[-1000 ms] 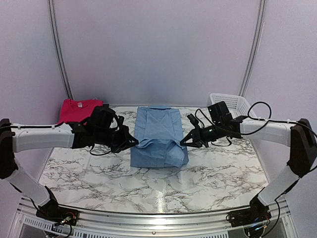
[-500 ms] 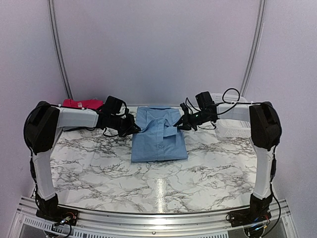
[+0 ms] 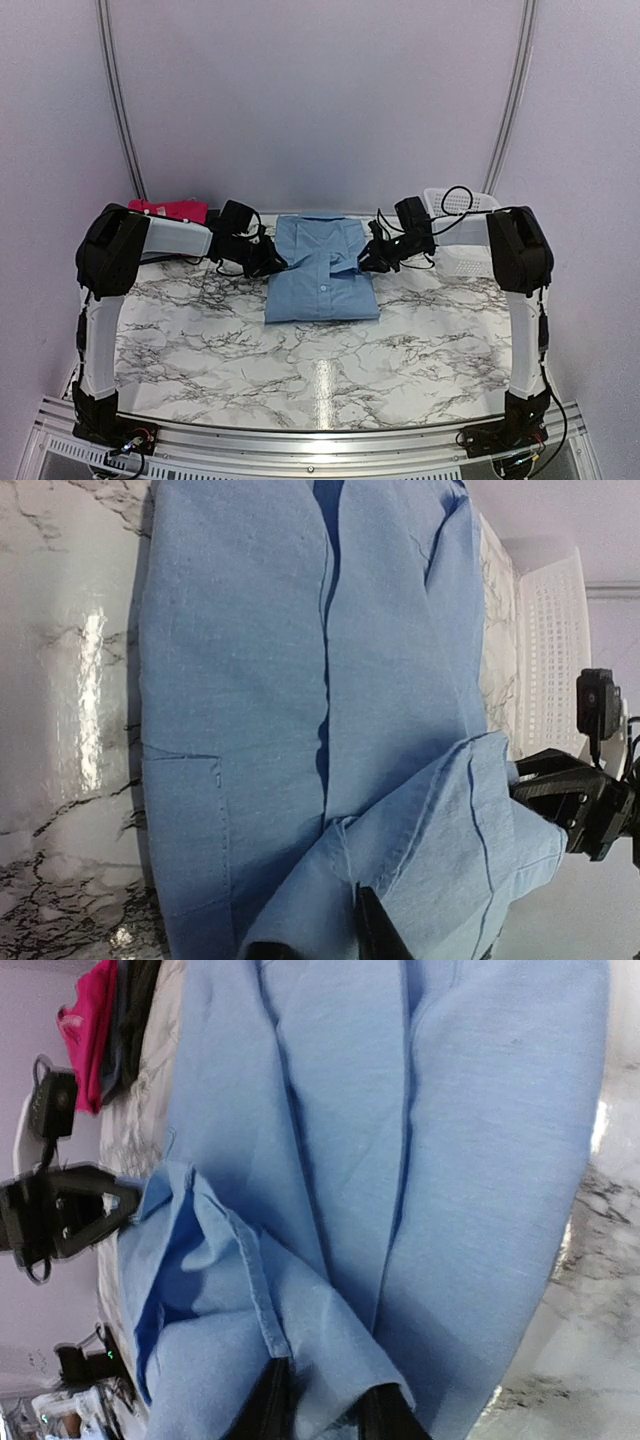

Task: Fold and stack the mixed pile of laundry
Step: Fold the rectangle-folded shirt at the center of the board, then adjust the 2/3-rectangle-folded shirt at the center of the board.

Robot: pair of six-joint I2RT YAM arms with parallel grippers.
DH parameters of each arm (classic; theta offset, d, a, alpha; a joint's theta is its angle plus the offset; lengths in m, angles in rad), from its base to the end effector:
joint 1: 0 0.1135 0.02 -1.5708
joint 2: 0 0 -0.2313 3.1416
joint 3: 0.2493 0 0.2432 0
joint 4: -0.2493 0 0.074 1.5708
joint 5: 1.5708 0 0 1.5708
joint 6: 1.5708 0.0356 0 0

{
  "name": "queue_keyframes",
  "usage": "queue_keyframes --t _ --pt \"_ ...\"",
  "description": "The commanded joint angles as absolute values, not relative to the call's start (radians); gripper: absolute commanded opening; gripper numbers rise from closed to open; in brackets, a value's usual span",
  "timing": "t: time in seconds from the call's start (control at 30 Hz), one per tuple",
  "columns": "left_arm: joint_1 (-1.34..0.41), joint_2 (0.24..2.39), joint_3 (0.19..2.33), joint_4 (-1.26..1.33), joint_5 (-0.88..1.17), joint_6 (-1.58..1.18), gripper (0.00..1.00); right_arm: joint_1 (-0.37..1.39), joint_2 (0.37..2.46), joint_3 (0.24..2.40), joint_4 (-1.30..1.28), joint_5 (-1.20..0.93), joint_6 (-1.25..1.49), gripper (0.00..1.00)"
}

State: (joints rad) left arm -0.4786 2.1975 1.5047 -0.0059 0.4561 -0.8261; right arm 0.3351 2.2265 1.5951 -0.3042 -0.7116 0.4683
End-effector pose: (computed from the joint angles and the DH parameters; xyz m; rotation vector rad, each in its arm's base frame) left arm 0.3979 -0.2241 0.1283 -0.1636 2.4738 -1.1518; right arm 0.4141 0.1688 0.1249 -0.1423 2.5879 1.2106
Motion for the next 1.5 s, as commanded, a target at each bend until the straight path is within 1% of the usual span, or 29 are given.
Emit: queue_keyframes --t 0.0,0.03,0.13,0.2,0.3,0.4,0.43,0.47,0.53,0.6,0.7,0.83,1.0,1.17,1.47 --pt "-0.464 2.189 1.557 -0.023 0.467 -0.782 0.35 0.311 2.167 1.637 -0.303 -0.690 0.474 0.34" --pt "-0.459 2.174 1.563 -0.028 0.463 -0.772 0.46 0.300 2.142 1.635 -0.308 -0.689 0.474 0.38" --pt "-0.444 2.119 1.601 -0.079 0.435 -0.734 0.69 0.267 2.047 1.622 -0.331 -0.672 0.464 0.53" --pt "-0.433 2.079 1.609 -0.107 0.420 -0.712 0.81 0.251 1.986 1.609 -0.365 -0.659 0.439 0.55" --pt "-0.421 2.009 1.565 -0.125 0.401 -0.682 0.97 0.248 1.898 1.538 -0.398 -0.659 0.412 0.54" --pt "-0.419 1.951 1.502 -0.130 0.398 -0.663 0.99 0.275 1.810 1.381 -0.324 -0.703 0.445 0.44" --pt "-0.419 1.939 1.485 -0.130 0.408 -0.660 0.99 0.294 1.794 1.338 -0.312 -0.703 0.446 0.40" --pt "-0.419 1.930 1.470 -0.130 0.413 -0.659 0.99 0.314 1.785 1.305 -0.307 -0.698 0.441 0.34" --pt "-0.420 1.913 1.439 -0.130 0.416 -0.660 0.99 0.350 1.777 1.244 -0.301 -0.689 0.439 0.25" --pt "-0.422 1.903 1.420 -0.127 0.417 -0.662 0.99 0.377 1.774 1.189 -0.255 -0.687 0.458 0.21" --pt "-0.425 1.901 1.401 -0.117 0.424 -0.664 0.99 0.397 1.806 1.164 -0.212 -0.659 0.462 0.17" --pt "-0.429 1.914 1.397 -0.114 0.435 -0.658 0.99 0.401 1.885 1.197 -0.180 -0.627 0.459 0.15" --pt "-0.428 1.927 1.398 -0.112 0.443 -0.657 0.99 0.412 1.987 1.289 -0.144 -0.621 0.469 0.14" --pt "-0.428 1.935 1.403 -0.113 0.446 -0.647 0.99 0.423 2.071 1.400 -0.160 -0.625 0.468 0.14" --pt "-0.425 1.970 1.424 -0.113 0.463 -0.644 0.99 0.443 2.166 1.526 -0.140 -0.737 0.504 0.15"
